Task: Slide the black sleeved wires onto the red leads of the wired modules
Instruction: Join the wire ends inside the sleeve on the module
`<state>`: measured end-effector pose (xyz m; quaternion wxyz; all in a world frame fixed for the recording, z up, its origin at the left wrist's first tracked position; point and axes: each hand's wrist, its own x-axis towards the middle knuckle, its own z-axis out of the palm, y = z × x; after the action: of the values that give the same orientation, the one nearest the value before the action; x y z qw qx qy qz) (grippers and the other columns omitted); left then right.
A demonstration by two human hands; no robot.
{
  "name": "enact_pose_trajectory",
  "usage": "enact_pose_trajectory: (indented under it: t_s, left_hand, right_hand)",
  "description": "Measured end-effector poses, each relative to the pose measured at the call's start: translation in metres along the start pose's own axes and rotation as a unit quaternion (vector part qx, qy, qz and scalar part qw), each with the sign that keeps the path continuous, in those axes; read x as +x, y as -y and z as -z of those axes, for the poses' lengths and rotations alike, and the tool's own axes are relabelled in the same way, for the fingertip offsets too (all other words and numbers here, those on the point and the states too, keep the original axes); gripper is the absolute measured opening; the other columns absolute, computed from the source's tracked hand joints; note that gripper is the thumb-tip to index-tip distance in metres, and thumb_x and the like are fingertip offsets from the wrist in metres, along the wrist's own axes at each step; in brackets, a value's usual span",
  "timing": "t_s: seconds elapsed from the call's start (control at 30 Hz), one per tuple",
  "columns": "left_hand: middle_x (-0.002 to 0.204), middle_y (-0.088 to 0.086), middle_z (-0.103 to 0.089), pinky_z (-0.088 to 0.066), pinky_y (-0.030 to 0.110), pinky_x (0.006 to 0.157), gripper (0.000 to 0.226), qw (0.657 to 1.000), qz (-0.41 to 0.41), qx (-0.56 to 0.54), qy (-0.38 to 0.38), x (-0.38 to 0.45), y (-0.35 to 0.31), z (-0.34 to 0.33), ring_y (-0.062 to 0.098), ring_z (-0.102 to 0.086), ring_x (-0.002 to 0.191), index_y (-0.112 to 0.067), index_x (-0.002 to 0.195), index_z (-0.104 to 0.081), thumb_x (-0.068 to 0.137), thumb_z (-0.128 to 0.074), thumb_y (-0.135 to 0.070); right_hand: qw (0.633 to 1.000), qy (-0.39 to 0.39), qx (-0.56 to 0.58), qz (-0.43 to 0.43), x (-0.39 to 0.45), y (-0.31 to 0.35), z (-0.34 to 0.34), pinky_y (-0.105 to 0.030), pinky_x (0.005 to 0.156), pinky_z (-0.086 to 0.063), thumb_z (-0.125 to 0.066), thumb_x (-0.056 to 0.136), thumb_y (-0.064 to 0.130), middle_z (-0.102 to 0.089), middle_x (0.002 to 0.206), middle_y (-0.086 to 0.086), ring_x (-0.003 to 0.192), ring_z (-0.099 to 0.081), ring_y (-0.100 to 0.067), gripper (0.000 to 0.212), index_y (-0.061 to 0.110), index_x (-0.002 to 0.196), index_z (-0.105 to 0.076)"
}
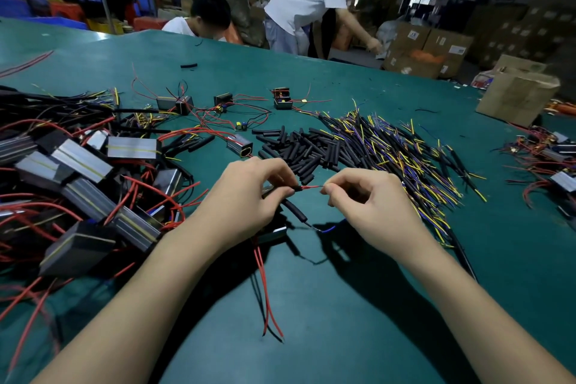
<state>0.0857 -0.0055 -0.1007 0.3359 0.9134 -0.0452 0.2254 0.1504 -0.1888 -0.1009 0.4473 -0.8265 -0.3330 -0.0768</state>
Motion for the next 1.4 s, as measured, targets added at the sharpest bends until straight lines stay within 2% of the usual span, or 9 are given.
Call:
enact_pose_trajectory:
  t_s: [0.2,0.37,0.47,0.63,0.8,0.93,1.03,1.2,1.4]
  left_hand:
    - [0.083,-0.008,-0.07,-0.044,0.023,0.082,0.006,0.999,-0.019,-0.04,-0.007,-0.001,-0.006,-0.002,0.002,-0.059,0.083,-0.02,0.087,-0.072,0.084,-0.07,-0.015]
    - [0.08,-0.002,-0.071,-0.046,0.018,0.076,0.005,0.998,-0.024,-0.062,-0.008,0.0,-0.006,-0.003,0.005,-0.061,0.079,-0.014,0.085,-0.072,0.084,-0.07,-0.01]
    - [0.079,0.0,-0.071,-0.046,0.018,0.075,0.005,0.997,-0.019,-0.078,-0.008,0.0,-0.006,-0.004,0.007,-0.062,0.077,-0.012,0.085,-0.072,0.084,-0.069,-0.008]
    - [0.077,-0.003,-0.072,-0.045,0.013,0.069,0.006,0.994,-0.011,-0.103,-0.018,0.002,-0.005,-0.004,0.01,-0.062,0.073,-0.012,0.084,-0.072,0.084,-0.069,-0.007]
    - [0.076,-0.005,-0.071,-0.043,0.01,0.066,0.007,0.993,-0.002,-0.118,-0.007,0.0,-0.005,-0.005,0.005,-0.059,0.067,-0.015,0.083,-0.072,0.083,-0.07,-0.009]
    - [0.074,-0.007,-0.07,-0.046,0.023,0.065,0.008,0.991,-0.007,-0.13,-0.012,-0.001,-0.005,-0.007,0.009,-0.059,0.064,-0.019,0.08,-0.072,0.082,-0.072,-0.012]
    - [0.076,-0.006,-0.072,-0.047,0.031,0.07,0.007,0.991,-0.014,-0.131,-0.017,0.0,-0.005,-0.008,0.016,-0.063,0.071,-0.019,0.08,-0.073,0.082,-0.073,-0.012]
    - [0.075,-0.012,-0.07,-0.047,0.015,0.069,0.008,0.988,-0.024,-0.148,-0.023,-0.001,-0.006,-0.012,0.005,-0.064,0.072,-0.016,0.081,-0.074,0.081,-0.073,-0.008]
    - [0.071,0.016,-0.068,-0.046,0.043,0.061,0.006,0.983,0.003,-0.186,-0.014,0.001,-0.002,-0.014,0.038,-0.057,0.066,-0.02,0.081,-0.073,0.084,-0.071,-0.016]
  right_hand:
    - [0.999,0.035,-0.006,0.014,-0.001,0.003,-0.003,-0.035,0.06,-0.046,-0.064,0.088,0.012,-0.066,0.066,-0.001,0.061,-0.059,-0.026,0.014,0.013,0.077,-0.071]
    - [0.999,0.047,-0.005,0.01,-0.001,0.004,-0.003,-0.013,0.054,-0.039,-0.064,0.09,0.014,-0.067,0.065,0.004,0.055,-0.055,-0.005,0.014,0.014,0.079,-0.073]
    - [0.998,0.055,0.009,-0.015,0.001,0.003,-0.004,-0.008,0.054,-0.035,-0.064,0.09,0.015,-0.067,0.066,0.005,0.051,-0.051,0.001,0.011,0.014,0.083,-0.073]
    - [0.99,0.093,0.072,-0.077,0.003,0.002,0.002,-0.014,0.066,-0.047,-0.061,0.09,0.01,-0.073,0.077,0.001,0.063,-0.061,0.001,0.014,0.014,0.101,-0.069]
    - [0.983,0.091,0.119,-0.109,0.004,0.006,0.008,-0.017,0.063,-0.048,-0.061,0.09,0.005,-0.07,0.072,-0.002,0.06,-0.058,-0.006,0.01,0.01,0.082,-0.066]
    - [0.984,0.078,0.128,-0.099,0.003,0.009,0.007,-0.021,0.064,-0.048,-0.062,0.089,0.004,-0.067,0.07,-0.002,0.063,-0.057,-0.009,0.01,0.008,0.081,-0.068]
    - [0.984,0.073,0.13,-0.094,0.003,0.01,0.006,-0.016,0.062,-0.049,-0.063,0.088,0.004,-0.067,0.068,0.0,0.059,-0.057,-0.004,0.009,0.008,0.082,-0.068]
    - [0.985,0.066,0.128,-0.095,0.002,0.01,0.004,-0.015,0.062,-0.048,-0.064,0.088,0.005,-0.068,0.068,-0.001,0.058,-0.058,-0.004,0.007,0.005,0.083,-0.07]
    - [0.975,0.078,0.171,-0.118,0.004,0.012,0.01,-0.011,0.063,-0.048,-0.059,0.092,0.01,-0.069,0.069,0.001,0.059,-0.058,-0.002,0.012,0.004,0.092,-0.07]
